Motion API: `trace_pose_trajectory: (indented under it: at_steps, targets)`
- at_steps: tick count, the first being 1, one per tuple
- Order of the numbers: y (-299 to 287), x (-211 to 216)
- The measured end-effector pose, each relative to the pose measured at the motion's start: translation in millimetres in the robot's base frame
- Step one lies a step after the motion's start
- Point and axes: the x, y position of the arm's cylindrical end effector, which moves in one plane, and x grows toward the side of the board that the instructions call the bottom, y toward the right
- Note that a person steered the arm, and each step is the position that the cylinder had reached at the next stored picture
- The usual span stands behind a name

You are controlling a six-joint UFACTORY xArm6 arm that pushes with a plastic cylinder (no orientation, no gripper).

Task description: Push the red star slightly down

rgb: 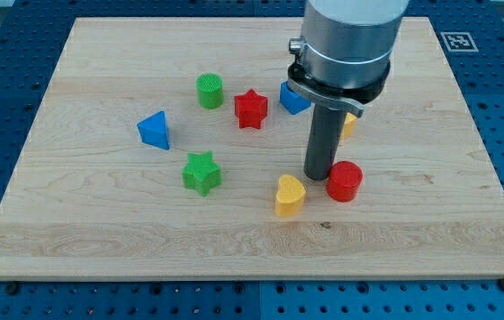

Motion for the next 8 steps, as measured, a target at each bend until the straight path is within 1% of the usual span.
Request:
trace_pose_trajectory:
  at_steps: [2, 3, 4, 7, 8]
  targets:
    - [-16, -29]
    - [-18, -29]
    - [-20, -46]
    - [-25, -114]
    - [-26, -123]
